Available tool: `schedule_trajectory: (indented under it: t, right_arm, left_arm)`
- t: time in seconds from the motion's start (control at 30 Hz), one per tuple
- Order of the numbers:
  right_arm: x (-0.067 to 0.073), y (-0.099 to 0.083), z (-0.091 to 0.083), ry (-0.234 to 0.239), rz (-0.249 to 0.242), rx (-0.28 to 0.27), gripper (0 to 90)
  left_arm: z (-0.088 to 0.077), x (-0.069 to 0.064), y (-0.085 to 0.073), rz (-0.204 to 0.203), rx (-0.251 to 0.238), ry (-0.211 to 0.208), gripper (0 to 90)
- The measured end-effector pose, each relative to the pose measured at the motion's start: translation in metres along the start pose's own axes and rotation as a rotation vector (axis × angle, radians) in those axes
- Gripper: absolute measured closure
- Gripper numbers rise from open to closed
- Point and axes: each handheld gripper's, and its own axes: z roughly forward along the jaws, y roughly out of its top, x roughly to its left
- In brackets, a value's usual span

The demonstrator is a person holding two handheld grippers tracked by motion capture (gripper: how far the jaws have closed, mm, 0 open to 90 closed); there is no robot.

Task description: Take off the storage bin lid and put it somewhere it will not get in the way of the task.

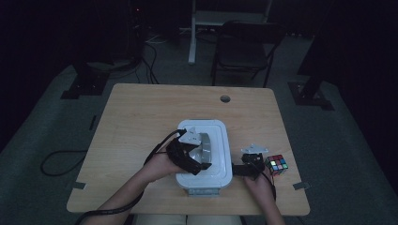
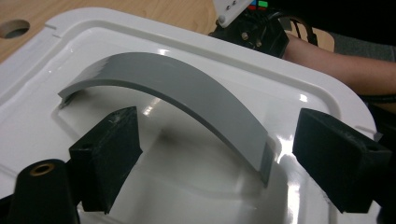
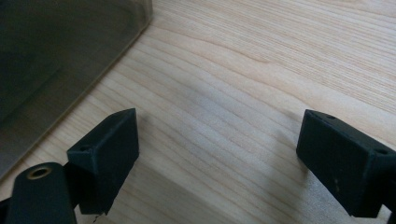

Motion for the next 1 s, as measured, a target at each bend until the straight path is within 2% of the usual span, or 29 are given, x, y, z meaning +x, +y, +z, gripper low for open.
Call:
schedule_trajectory:
  t: [0.07,0.23,0.27,0.4,0.53,0.73,0.87,0.9,0.93,1.0]
  right_arm:
    - [0.000,0.000,0.000,0.000,0.000,0.000,12.8]
    - [0.000,0.000,0.000,0.000,0.000,0.000,12.8]
    - [0.000,0.000,0.000,0.000,0.000,0.000,12.8]
    - [0.000,0.000,0.000,0.000,0.000,0.000,12.8]
    - [0.000,0.000,0.000,0.000,0.001,0.000,12.8]
    - [0.000,0.000,0.000,0.000,0.000,0.000,12.8]
    - [0.000,0.000,0.000,0.000,0.000,-0.001,12.8]
    - [0.000,0.000,0.000,0.000,0.000,-0.001,12.8]
    - [0.000,0.000,0.000,0.000,0.000,-0.001,12.8]
    - [0.000,0.000,0.000,-0.001,0.000,0.000,12.8]
  left_arm:
    - [0.002,0.002,0.000,-0.004,0.002,-0.001,22.2]
    - [0.003,0.003,-0.001,-0.005,-0.004,-0.013,29.6]
    - [0.004,0.003,-0.001,-0.006,-0.018,-0.023,32.0]
    - [0.009,0.001,-0.001,-0.008,-0.026,-0.037,35.1]
    - [0.010,0.001,-0.001,-0.013,-0.035,-0.040,42.3]
    - [0.013,-0.003,0.002,-0.010,-0.035,-0.022,48.0]
    - [0.013,-0.003,0.001,-0.014,-0.039,-0.030,51.6]
    - [0.012,-0.003,0.000,-0.018,-0.038,-0.047,51.6]
    - [0.012,-0.003,0.000,-0.020,-0.037,-0.061,55.7]
    - [0.011,-0.004,-0.001,-0.020,-0.045,-0.069,60.1]
